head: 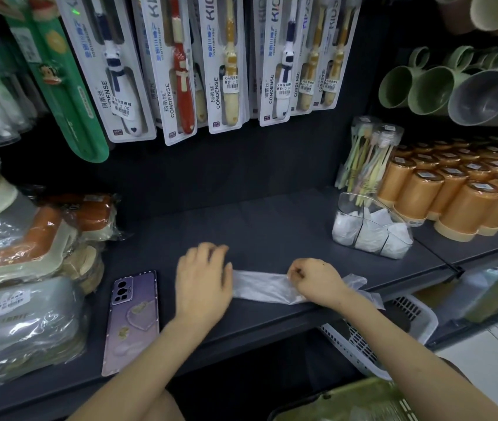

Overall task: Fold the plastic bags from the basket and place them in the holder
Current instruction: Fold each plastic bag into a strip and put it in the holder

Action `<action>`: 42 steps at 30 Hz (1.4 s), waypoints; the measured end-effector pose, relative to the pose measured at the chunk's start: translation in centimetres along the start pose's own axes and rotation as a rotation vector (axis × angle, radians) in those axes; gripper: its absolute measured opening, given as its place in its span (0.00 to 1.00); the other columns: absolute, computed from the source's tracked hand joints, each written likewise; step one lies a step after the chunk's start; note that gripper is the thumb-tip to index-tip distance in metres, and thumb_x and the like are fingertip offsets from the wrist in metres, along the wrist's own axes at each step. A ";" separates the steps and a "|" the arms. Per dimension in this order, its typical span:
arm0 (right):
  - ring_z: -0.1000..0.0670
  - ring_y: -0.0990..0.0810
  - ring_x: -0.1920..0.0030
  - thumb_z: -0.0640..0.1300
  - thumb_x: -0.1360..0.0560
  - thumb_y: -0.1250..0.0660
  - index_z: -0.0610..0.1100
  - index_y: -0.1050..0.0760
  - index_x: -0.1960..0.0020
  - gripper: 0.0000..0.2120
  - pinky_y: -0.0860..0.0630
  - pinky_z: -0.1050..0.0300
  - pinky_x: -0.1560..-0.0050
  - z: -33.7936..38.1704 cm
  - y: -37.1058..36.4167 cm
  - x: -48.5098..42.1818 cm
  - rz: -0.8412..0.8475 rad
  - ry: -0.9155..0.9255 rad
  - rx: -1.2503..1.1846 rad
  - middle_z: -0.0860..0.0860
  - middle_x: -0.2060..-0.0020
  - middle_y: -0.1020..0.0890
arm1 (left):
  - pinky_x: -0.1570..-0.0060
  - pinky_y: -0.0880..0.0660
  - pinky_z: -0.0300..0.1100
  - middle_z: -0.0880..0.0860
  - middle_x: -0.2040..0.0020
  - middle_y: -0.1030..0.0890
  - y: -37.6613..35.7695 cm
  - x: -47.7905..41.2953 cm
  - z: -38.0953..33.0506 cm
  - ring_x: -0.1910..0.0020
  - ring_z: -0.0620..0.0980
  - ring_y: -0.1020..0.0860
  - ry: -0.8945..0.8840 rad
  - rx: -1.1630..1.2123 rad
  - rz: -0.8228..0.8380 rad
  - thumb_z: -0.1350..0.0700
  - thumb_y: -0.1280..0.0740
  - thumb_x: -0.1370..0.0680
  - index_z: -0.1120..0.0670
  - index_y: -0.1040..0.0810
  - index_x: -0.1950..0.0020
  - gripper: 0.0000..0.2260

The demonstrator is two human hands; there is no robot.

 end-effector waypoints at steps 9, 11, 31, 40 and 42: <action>0.49 0.22 0.49 0.39 0.22 0.42 0.45 0.20 0.49 0.12 0.29 0.58 0.51 -0.2 1.0 0.6 0.011 0.007 -0.140 0.53 0.54 0.19 | 0.25 0.64 0.55 0.60 0.21 0.59 -6.4 3.3 -2.7 0.23 0.59 0.61 0.104 -0.120 0.638 0.40 0.59 0.17 0.47 0.58 0.21 0.27; 0.46 0.20 0.49 0.42 0.21 0.42 0.46 0.20 0.44 0.13 0.26 0.54 0.50 0.3 3.0 1.3 -0.242 0.068 -0.007 0.51 0.52 0.17 | 0.25 0.64 0.56 0.59 0.21 0.60 -6.4 3.4 -2.6 0.23 0.59 0.62 0.101 -0.111 0.640 0.37 0.59 0.19 0.45 0.58 0.21 0.28; 0.41 0.30 0.32 0.62 0.22 0.57 0.44 0.30 0.29 0.34 0.32 0.45 0.37 -7.3 3.0 6.8 -0.442 -0.125 0.139 0.45 0.31 0.28 | 0.26 0.66 0.56 0.56 0.21 0.62 -7.0 3.1 -2.4 0.23 0.57 0.65 0.050 -0.099 0.703 0.32 0.58 0.23 0.40 0.59 0.22 0.31; 0.45 0.21 0.52 0.58 0.26 0.32 0.49 0.39 0.32 0.28 0.25 0.50 0.56 -9.5 -0.4 11.4 -0.310 -0.471 -0.591 0.48 0.51 0.20 | 0.27 0.66 0.46 0.51 0.21 0.59 -8.0 0.6 -2.5 0.23 0.49 0.63 -0.154 0.131 0.782 0.21 0.55 0.35 0.40 0.57 0.22 0.45; 0.47 0.20 0.56 0.47 0.26 0.29 0.49 0.37 0.33 0.26 0.24 0.53 0.58 -8.6 -1.3 11.7 -0.261 -0.445 -0.815 0.46 0.56 0.20 | 0.26 0.65 0.46 0.50 0.20 0.56 -7.9 0.1 -3.0 0.23 0.48 0.62 -0.171 0.197 0.772 0.26 0.46 0.31 0.41 0.53 0.22 0.42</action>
Point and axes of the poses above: each hand's wrist, its own x-axis away from the middle knuckle, its own y-axis out of the back of the hand, z = x × y, the point moved 7 cm from there along -x, towards the middle knuckle
